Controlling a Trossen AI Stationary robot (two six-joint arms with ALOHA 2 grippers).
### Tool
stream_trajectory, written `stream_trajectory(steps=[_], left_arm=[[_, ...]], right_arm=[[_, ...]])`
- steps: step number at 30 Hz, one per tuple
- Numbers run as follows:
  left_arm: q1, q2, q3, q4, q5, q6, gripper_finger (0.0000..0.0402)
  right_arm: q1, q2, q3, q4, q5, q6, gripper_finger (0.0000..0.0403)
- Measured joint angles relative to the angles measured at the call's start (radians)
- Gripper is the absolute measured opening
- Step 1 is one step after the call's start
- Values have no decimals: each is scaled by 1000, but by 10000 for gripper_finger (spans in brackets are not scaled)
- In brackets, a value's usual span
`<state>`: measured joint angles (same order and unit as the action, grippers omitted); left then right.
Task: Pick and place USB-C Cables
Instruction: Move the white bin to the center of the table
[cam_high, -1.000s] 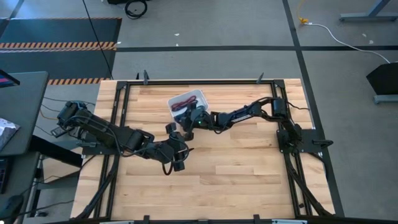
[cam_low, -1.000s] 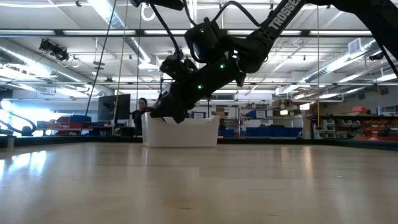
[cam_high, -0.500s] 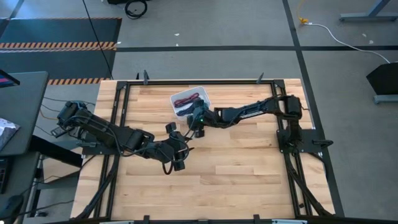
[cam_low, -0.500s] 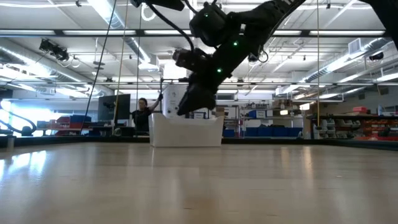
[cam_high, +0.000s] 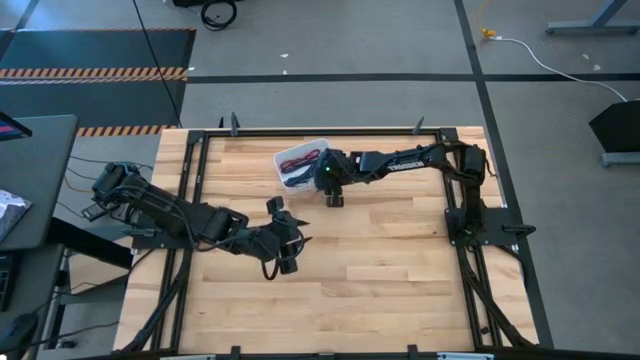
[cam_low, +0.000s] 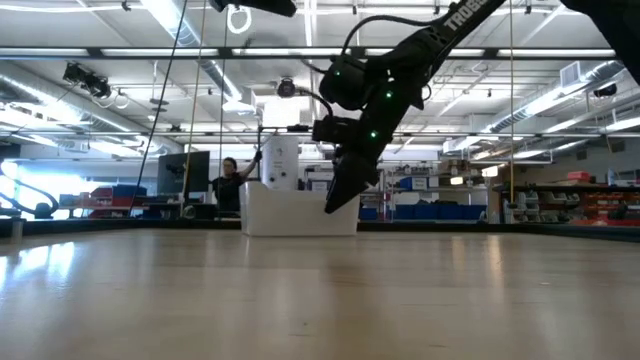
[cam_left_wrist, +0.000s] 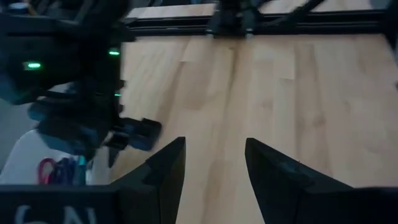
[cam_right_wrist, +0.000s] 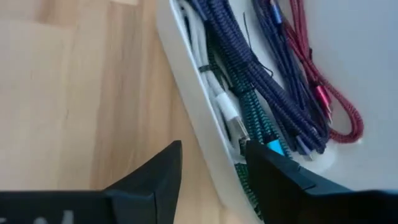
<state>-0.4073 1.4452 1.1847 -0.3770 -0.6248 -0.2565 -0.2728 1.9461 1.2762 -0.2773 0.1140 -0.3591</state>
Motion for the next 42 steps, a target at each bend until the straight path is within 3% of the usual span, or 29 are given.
stream_trajectory(steps=[15,23,42], left_arm=[[-1,0,0,-2,-1,0,174],[-1,0,0,-2,-2,1,174],[-1,0,0,-2,-3,-2,174]], right_arm=[[64,-1,0,-113,-109,0,104],[128,-3,0,-180,-108,72,10],[312,-7,3,-281,-178,319,3]])
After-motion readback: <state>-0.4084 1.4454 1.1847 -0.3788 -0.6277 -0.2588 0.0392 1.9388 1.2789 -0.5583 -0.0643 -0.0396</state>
